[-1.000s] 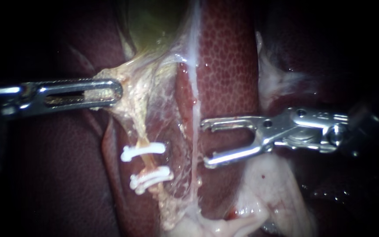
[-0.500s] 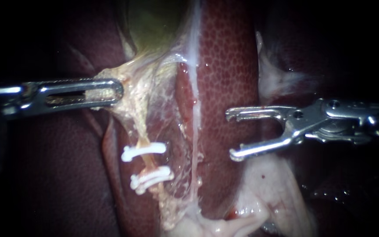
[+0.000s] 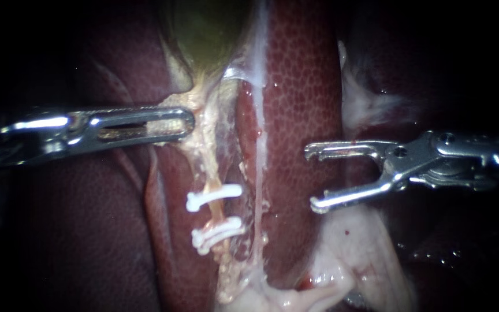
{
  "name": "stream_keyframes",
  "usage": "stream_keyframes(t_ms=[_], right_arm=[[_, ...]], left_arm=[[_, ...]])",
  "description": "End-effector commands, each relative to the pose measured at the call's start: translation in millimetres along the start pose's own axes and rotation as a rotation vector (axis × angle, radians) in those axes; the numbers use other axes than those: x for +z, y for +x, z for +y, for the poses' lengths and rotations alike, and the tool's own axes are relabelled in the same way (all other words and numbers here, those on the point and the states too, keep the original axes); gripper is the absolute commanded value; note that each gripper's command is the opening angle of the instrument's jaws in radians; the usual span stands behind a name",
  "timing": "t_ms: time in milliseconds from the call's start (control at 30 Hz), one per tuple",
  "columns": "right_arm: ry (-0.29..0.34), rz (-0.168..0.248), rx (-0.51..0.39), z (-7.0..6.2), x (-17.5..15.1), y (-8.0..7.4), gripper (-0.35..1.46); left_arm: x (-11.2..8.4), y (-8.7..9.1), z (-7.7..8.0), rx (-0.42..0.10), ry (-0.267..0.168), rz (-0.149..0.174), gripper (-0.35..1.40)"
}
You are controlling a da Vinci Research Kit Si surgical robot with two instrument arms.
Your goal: Going back third clip left tube
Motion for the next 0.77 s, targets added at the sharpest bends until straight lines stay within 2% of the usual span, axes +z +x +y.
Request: stream_keyframes(t_ms=[33,267,767], right_arm=[[0.0,0.0,0.0,-0.1,0.0,0.0,0.6],[0.0,0.0,0.0,-0.2,0.1,0.1,0.6],[0.0,0.0,0.0,-0.4,0.2,0.2,0.6]], left_arm=[[0.6,0.2,0.1,0.002,0.0,0.006,-0.35],[2.5,0.7,0.0,0.004,0.006,0.017,-0.35],[2.4,0.7,0.1,0.005,0.007,0.018,-0.35]])
